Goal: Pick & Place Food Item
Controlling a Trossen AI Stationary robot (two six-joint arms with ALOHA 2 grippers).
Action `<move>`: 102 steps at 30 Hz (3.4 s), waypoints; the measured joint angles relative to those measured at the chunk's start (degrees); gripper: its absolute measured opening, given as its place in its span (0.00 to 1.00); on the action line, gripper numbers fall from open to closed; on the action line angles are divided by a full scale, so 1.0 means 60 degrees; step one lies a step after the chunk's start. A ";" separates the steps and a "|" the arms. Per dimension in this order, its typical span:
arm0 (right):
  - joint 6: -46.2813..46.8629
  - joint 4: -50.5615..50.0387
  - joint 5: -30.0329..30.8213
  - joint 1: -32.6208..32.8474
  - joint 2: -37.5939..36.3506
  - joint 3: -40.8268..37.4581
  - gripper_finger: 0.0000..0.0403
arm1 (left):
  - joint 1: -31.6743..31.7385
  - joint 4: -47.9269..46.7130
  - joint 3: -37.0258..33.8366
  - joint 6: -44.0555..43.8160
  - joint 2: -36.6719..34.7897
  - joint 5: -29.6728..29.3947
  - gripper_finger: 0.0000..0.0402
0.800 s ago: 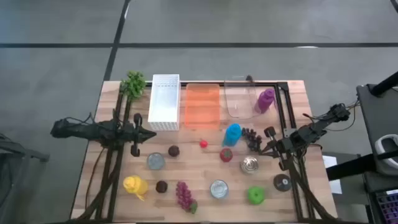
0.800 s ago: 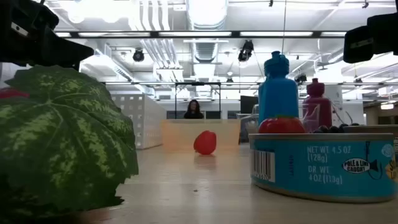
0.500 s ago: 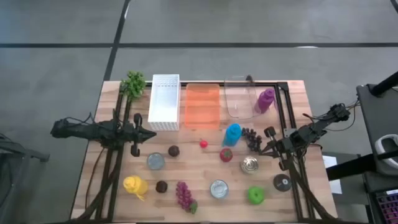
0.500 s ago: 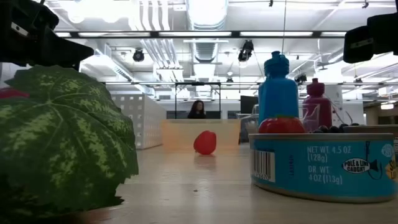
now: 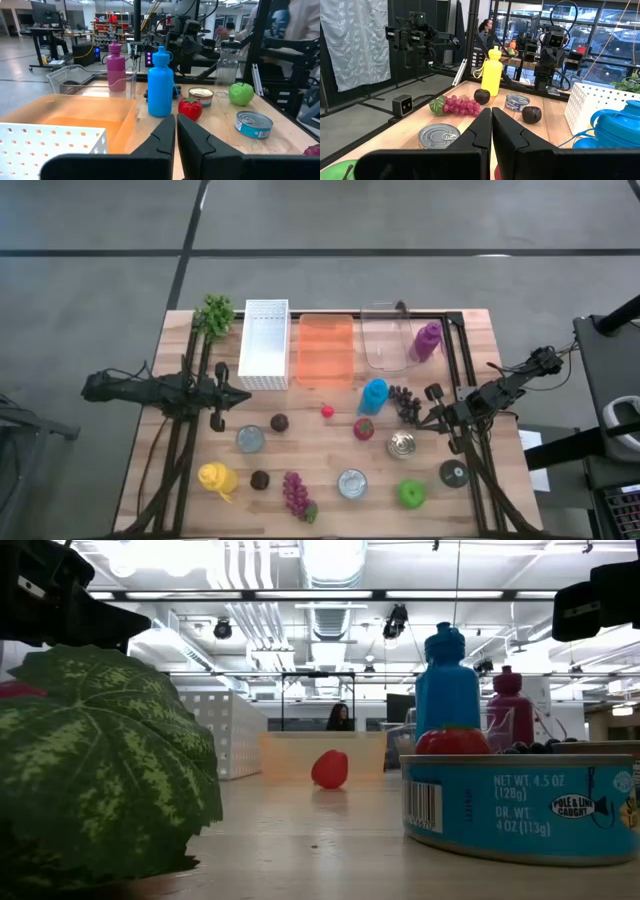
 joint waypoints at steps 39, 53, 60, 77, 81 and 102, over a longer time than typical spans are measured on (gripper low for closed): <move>0.0940 0.0428 -0.0004 0.0000 0.0000 -0.0002 0.02 | 0.0000 0.0000 0.0003 -0.0033 0.0003 0.0001 0.06; -0.0722 0.4273 0.2558 -0.0004 0.0051 0.0622 0.02 | 0.0000 0.0000 0.0004 -0.0029 0.0003 0.0001 0.06; -0.1026 0.0388 0.2785 -0.0004 0.0792 0.3160 0.02 | 0.0000 0.0000 0.0001 0.0004 0.0003 0.0001 0.06; 0.1193 -0.3160 0.6248 -0.0004 0.4067 0.8396 0.02 | -0.0003 0.0000 0.0003 0.0000 0.0003 -0.0001 0.06; 0.1643 -0.4485 0.6312 -0.0004 0.4457 0.9470 0.02 | -0.0002 0.0000 0.0000 0.0000 0.0001 0.0002 0.06; 0.4721 -0.9114 0.6165 -0.0004 0.4991 1.1582 0.02 | 0.0000 0.0000 0.0000 -0.0004 0.0003 -0.0001 0.06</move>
